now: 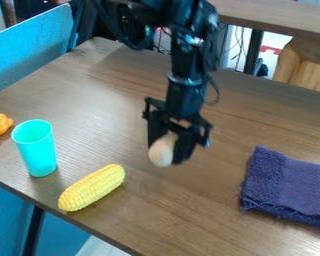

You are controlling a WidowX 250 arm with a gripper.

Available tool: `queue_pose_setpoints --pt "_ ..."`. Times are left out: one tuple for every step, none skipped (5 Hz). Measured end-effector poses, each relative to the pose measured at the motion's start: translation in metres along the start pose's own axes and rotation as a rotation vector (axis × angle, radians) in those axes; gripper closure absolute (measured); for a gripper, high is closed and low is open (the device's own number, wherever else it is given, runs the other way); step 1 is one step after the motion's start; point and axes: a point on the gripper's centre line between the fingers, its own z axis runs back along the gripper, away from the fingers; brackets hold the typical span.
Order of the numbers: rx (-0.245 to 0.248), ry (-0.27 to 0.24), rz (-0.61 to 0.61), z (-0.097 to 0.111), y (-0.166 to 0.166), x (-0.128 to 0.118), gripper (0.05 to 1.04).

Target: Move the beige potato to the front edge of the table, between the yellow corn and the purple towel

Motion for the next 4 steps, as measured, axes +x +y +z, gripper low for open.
queue_pose_setpoints --pt "0.017 0.005 -0.044 -0.011 -0.017 -0.021 0.423" --pt "0.074 -0.015 -0.057 -0.013 -0.021 -0.036 0.423" --pt "0.151 0.011 -0.068 -0.026 -0.026 -0.053 0.423" --pt "0.176 0.006 -0.072 -0.037 -0.029 -0.053 0.423"
